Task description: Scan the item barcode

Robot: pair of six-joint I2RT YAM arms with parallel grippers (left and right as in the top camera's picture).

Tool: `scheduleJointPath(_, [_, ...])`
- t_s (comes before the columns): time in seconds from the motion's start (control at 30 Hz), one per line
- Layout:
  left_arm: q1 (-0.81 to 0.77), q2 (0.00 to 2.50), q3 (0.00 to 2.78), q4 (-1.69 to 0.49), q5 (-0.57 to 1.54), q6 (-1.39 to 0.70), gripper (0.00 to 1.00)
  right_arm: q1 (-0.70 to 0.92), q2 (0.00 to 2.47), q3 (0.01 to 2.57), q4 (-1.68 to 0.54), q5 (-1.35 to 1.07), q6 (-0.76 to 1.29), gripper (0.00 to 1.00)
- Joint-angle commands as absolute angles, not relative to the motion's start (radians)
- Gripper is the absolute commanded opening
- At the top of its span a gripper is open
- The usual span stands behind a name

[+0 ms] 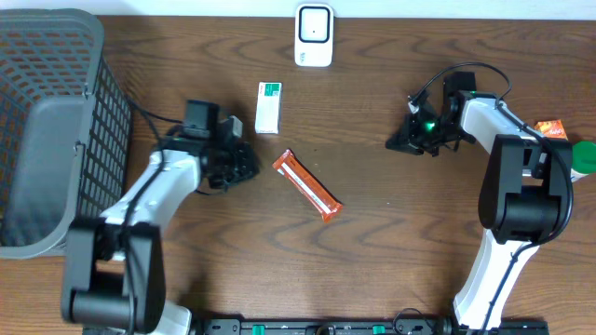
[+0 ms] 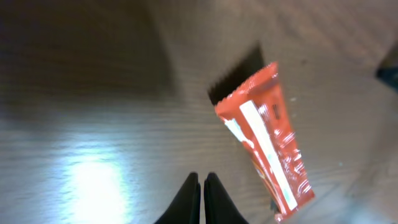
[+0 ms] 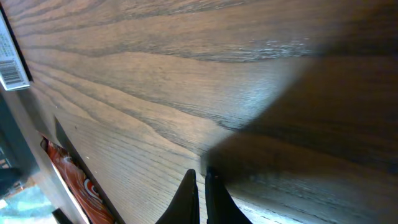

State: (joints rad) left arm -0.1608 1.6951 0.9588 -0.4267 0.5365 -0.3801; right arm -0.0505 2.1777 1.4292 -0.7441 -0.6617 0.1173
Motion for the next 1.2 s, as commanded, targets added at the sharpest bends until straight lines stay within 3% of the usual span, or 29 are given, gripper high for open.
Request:
scheduleJointPath(0.0, [-0.222,1.745,0.928,-0.36,0.527,-0.523,0.07,-0.036,2.21,1.414,-0.749,-0.645,0.092,0.03])
scheduleJointPath(0.23, [-0.291,1.776,0.88,-0.303,0.371,-0.742,0.08,-0.036,2.21,1.414,-0.751,-0.645,0.092,0.03])
scheduleJointPath(0.5, [-0.356,1.837,0.868,-0.041,0.318,-0.891,0.07,-0.03,2.21,1.414,-0.752,-0.645,0.092,0.03])
scheduleJointPath(0.8, [-0.36,1.95,0.868,0.126,0.41,-0.94,0.07,0.004,2.21,1.414,-0.751,-0.645,0.091,0.06])
scheduleJointPath(0.9, [-0.36,1.951,0.869,0.184,0.435,-0.94,0.07,0.021,2.21,1.414,-0.748,-0.645,0.092,0.19])
scheduleJointPath(0.97, [-0.36,1.951,0.87,0.212,0.443,-0.939,0.07,0.033,2.21,1.414,-0.744,-0.645,0.091,0.4])
scheduleJointPath(1.03, [-0.358,1.948,0.87,0.211,0.445,-0.923,0.07,0.041,2.21,1.414,-0.74,-0.644,0.091,0.53])
scheduleJointPath(1.1, [-0.348,1.938,0.871,0.202,0.443,-0.876,0.07,0.043,2.21,1.414,-0.737,-0.642,0.088,0.63])
scheduleJointPath(1.17, [-0.329,1.908,0.871,0.153,0.421,-0.836,0.07,0.043,2.21,1.414,-0.737,-0.632,0.088,0.64])
